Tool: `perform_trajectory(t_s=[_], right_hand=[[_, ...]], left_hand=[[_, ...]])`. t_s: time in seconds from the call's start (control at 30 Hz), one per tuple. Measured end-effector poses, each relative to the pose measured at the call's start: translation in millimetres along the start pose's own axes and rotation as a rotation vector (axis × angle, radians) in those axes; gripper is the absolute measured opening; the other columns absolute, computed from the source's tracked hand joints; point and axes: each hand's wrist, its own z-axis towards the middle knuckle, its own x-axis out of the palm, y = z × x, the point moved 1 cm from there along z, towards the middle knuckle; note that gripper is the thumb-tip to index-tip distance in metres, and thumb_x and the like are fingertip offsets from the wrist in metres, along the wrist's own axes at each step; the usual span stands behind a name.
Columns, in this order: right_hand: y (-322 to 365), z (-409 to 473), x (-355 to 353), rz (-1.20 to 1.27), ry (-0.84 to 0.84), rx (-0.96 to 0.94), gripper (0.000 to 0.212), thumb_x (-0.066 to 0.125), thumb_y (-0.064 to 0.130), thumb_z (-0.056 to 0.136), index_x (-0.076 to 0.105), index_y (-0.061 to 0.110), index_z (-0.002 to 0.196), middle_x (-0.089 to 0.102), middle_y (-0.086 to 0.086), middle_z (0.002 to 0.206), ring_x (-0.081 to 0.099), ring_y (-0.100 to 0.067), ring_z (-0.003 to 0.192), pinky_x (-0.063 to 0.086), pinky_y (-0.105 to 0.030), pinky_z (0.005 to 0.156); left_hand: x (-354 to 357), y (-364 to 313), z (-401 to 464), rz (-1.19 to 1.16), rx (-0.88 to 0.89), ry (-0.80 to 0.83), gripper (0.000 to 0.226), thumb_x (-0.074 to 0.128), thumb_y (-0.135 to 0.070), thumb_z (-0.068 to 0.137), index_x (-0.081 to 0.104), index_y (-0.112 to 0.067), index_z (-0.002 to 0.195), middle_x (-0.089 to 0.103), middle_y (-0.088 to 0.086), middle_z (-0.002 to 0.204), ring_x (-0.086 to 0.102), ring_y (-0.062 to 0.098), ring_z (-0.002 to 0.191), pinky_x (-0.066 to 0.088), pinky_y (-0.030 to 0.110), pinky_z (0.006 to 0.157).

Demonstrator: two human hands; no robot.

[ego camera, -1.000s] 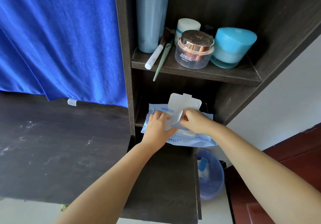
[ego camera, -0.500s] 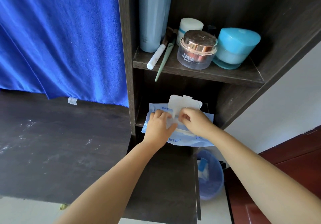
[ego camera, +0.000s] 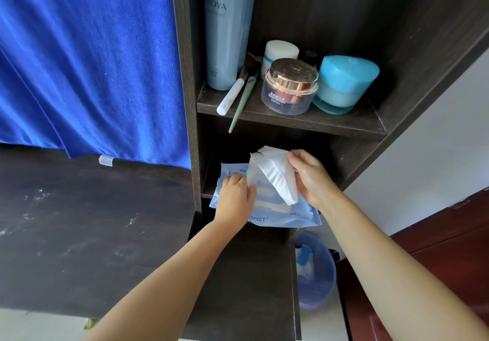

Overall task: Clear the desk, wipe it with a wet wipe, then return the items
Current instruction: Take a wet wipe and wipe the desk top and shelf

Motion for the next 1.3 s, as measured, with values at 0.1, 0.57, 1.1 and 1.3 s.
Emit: perform_trajectory(t_s=[0.1,0.57,1.1,1.3], right_hand=[[-4,-16,-7,-0.001,0.015,0.023,0.018,0.051,0.026,0.094,0.061,0.022,0.079,0.06,-0.003,0.088,0.057,-0.021,0.086,0.044,-0.033,0.075],[3,-76,19,0.059,0.167,-0.01,0.021,0.049,0.027,0.095,0.055,0.018,0.113,0.06,-0.006,0.117,0.059,-0.023,0.108,0.05,-0.033,0.082],[-42,-138,246,-0.135,0.703,0.161,0.041,0.06,0.03,0.087,0.048,0.003,0.116,0.064,-0.01,0.107,0.064,-0.023,0.098,0.055,-0.041,0.084],[-68,-159,334,-0.318,0.452,0.075,0.016,0.044,0.008,0.09,0.058,0.001,0.085,0.057,-0.008,0.078,0.055,-0.021,0.078,0.049,-0.038,0.072]], left_hand=[[-2,3,-12,0.198,0.2,0.129,0.056,0.051,-0.051,0.086,0.043,-0.02,0.132,0.041,0.0,0.136,0.032,0.023,0.126,0.026,0.033,0.103],[-73,-24,-68,-0.754,-0.272,0.144,0.04,0.034,-0.03,0.098,0.069,-0.011,0.095,0.068,0.002,0.097,0.058,0.014,0.098,0.041,0.02,0.087],[-224,116,-176,-0.581,-0.387,-0.154,0.025,0.053,-0.021,0.092,0.064,0.001,0.089,0.064,0.01,0.083,0.057,0.014,0.074,0.045,0.029,0.072],[-273,194,-200,-0.524,-0.445,-0.149,0.022,0.054,-0.02,0.09,0.064,-0.003,0.08,0.061,0.012,0.075,0.056,0.021,0.071,0.051,0.044,0.075]])
